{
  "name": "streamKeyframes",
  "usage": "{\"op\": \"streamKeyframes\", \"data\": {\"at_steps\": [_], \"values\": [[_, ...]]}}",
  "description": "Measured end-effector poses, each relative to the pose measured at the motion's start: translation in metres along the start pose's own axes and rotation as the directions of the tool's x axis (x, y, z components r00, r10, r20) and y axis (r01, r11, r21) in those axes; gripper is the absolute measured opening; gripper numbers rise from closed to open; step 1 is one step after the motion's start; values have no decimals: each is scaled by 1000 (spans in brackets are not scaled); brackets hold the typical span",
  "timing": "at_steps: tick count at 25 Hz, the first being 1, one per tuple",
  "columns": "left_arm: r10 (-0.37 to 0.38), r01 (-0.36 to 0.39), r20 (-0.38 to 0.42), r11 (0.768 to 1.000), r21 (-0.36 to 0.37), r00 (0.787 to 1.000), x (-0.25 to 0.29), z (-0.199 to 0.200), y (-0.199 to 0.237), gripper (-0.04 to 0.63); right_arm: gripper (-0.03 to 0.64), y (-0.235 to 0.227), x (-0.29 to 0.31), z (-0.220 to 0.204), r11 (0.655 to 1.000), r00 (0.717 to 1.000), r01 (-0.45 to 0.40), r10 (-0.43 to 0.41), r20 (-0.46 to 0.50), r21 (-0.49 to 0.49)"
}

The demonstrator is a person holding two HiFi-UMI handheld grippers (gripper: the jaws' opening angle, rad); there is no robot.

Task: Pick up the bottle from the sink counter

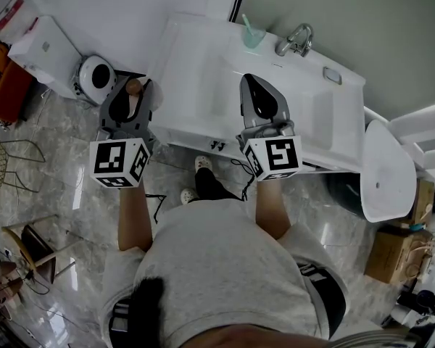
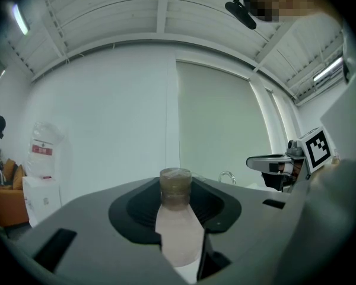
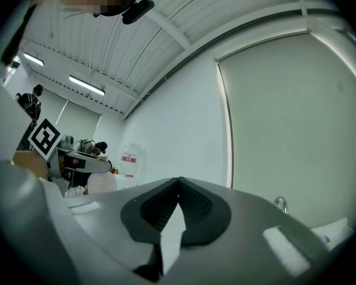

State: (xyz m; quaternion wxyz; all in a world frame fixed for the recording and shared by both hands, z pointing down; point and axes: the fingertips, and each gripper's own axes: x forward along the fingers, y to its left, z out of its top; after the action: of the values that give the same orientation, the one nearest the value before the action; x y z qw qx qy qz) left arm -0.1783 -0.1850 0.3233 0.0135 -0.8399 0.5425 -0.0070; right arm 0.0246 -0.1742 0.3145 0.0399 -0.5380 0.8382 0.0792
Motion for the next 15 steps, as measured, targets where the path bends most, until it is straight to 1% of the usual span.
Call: {"op": "streamKeyframes", "data": {"at_steps": [8, 15], "values": [[5, -5, 22, 1000, 12, 1000, -29, 10, -7, 143, 8, 11, -25, 12, 1000, 1000, 14, -14, 17, -7], [7, -7, 37, 1000, 16, 999, -41, 15, -9, 143, 8, 17, -35, 18, 1000, 999, 15, -15, 28, -7]]}}
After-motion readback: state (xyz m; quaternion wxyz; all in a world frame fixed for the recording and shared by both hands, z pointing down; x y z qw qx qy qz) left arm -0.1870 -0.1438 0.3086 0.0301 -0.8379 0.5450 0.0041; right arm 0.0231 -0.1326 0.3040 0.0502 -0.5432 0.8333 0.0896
